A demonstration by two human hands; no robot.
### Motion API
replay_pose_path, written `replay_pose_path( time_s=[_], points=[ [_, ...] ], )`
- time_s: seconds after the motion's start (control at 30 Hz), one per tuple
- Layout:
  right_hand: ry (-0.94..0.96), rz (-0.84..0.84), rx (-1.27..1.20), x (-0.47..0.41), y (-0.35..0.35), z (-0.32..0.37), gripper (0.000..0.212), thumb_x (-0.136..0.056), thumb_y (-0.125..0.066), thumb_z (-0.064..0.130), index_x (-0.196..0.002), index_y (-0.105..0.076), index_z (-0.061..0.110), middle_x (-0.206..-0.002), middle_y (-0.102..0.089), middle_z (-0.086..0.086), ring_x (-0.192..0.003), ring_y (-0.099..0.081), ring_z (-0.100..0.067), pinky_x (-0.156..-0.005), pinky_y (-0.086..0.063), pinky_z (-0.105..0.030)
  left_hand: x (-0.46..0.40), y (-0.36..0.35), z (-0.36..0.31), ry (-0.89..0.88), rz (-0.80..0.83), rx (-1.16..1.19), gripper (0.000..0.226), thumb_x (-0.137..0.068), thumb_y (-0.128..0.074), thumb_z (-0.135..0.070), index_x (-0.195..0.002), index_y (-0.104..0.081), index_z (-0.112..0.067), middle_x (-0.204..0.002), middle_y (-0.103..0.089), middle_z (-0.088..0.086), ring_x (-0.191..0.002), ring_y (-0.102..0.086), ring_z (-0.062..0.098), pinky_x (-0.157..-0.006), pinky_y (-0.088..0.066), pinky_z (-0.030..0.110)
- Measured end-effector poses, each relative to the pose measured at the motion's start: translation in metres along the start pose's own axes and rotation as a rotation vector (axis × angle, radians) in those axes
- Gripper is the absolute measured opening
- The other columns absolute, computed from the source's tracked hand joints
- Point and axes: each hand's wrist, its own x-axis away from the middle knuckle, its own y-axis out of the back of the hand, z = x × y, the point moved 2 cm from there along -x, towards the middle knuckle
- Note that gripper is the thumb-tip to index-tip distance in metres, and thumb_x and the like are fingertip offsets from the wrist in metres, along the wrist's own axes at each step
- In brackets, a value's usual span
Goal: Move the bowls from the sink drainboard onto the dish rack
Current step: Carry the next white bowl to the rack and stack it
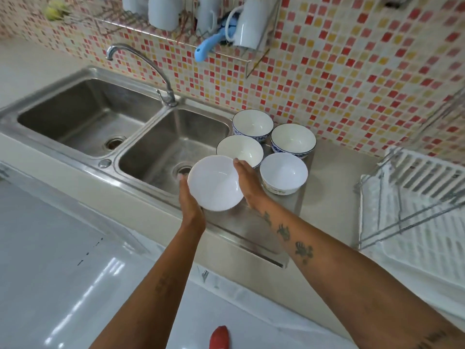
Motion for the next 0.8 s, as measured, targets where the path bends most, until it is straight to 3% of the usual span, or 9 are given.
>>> replay_pose_path(
  time_s=[0.1,0.17,0.3,0.4,0.47,0.53,0.6,0.67,0.8],
  points=[
    [0.142,-0.05,0.014,0.015,0.021,0.042,0.035,-0.099,-0.038,0.037,-0.119,-0.057,0.016,-0.118,-0.059,-0.005,-0.11,-0.054,-0.023,-0.094,-0.044,-0.039,0.022,-0.033,-0.035,-0.082,0.051,0.028,0.044,-0.102,-0.02,-0.053,-0.1,-0.059,-0.033,-0.106,-0.069,-0.002,-0.11,-0.065,0.03,-0.097,-0.053,0.051],
    [0.258,-0.109,-0.033,0.034,0.041,0.079,0.029,-0.1,-0.036,0.035,-0.112,-0.057,0.019,-0.112,-0.059,-0.002,-0.104,-0.054,-0.021,-0.091,-0.044,-0.037,0.038,-0.063,-0.063,-0.137,0.112,0.061,0.049,-0.102,-0.018,-0.055,-0.108,-0.061,-0.032,-0.115,-0.069,0.001,-0.115,-0.065,0.027,-0.094,-0.056,0.045],
    [0.573,-0.307,-0.113,0.089,0.101,0.163,0.036,-0.103,-0.034,0.024,-0.117,-0.057,0.0,-0.115,-0.061,-0.018,-0.089,-0.054,-0.02,-0.08,-0.042,-0.028,0.079,-0.132,-0.118,-0.105,0.267,0.174,0.044,-0.096,-0.036,-0.055,-0.119,-0.063,-0.03,-0.129,-0.068,0.001,-0.122,-0.062,0.026,-0.101,-0.051,0.047],
    [0.773,-0.404,-0.125,0.136,0.159,0.211,0.035,-0.104,-0.032,0.019,-0.111,-0.06,0.0,-0.099,-0.063,-0.011,-0.08,-0.053,-0.006,-0.072,-0.043,-0.014,0.117,-0.189,-0.143,-0.091,0.547,0.173,0.038,-0.094,-0.045,-0.04,-0.12,-0.063,-0.02,-0.117,-0.071,0.003,-0.105,-0.068,0.026,-0.088,-0.057,0.042],
    [0.846,-0.497,-0.137,0.165,0.206,0.234,0.034,-0.103,-0.034,0.017,-0.102,-0.059,-0.005,-0.087,-0.057,-0.007,-0.077,-0.05,-0.011,-0.069,-0.042,-0.021,0.15,-0.235,-0.146,-0.078,0.761,0.179,0.031,-0.1,-0.037,-0.032,-0.114,-0.064,-0.021,-0.105,-0.073,0.001,-0.089,-0.072,0.023,-0.072,-0.06,0.038],
    [0.917,-0.622,-0.164,0.202,0.262,0.25,0.033,-0.099,-0.036,0.018,-0.085,-0.057,-0.004,-0.077,-0.051,-0.007,-0.071,-0.046,-0.011,-0.065,-0.037,-0.029,0.201,-0.281,-0.143,-0.05,0.941,0.171,0.032,-0.101,-0.038,-0.032,-0.117,-0.064,-0.023,-0.114,-0.071,0.003,-0.096,-0.071,0.025,-0.077,-0.06,0.042],
    [0.98,-0.732,-0.166,0.23,0.315,0.259,0.03,-0.098,-0.038,0.019,-0.073,-0.054,0.011,-0.068,-0.05,0.0,-0.063,-0.046,-0.003,-0.063,-0.038,-0.026,0.244,-0.324,-0.134,-0.019,1.086,0.159,0.037,-0.101,-0.039,-0.035,-0.128,-0.06,-0.021,-0.131,-0.064,0.007,-0.111,-0.066,0.03,-0.085,-0.057,0.046],
    [0.984,-0.738,-0.191,0.239,0.342,0.263,0.03,-0.101,-0.038,0.016,-0.081,-0.06,0.015,-0.073,-0.057,0.003,-0.066,-0.054,-0.002,-0.065,-0.044,-0.022,0.259,-0.351,-0.13,0.017,1.174,0.135,0.048,-0.098,-0.041,-0.04,-0.14,-0.052,-0.019,-0.145,-0.054,0.011,-0.123,-0.058,0.035,-0.093,-0.053,0.051],
    [1.021,-0.875,-0.236,0.282,0.429,0.254,0.029,-0.101,-0.038,0.012,-0.088,-0.064,0.014,-0.079,-0.063,0.004,-0.072,-0.06,-0.003,-0.07,-0.047,-0.023,0.318,-0.416,-0.095,0.223,1.4,-0.084,0.057,-0.091,-0.045,-0.057,-0.138,-0.055,-0.026,-0.141,-0.057,0.012,-0.122,-0.058,0.043,-0.092,-0.05,0.06]
  ],
)
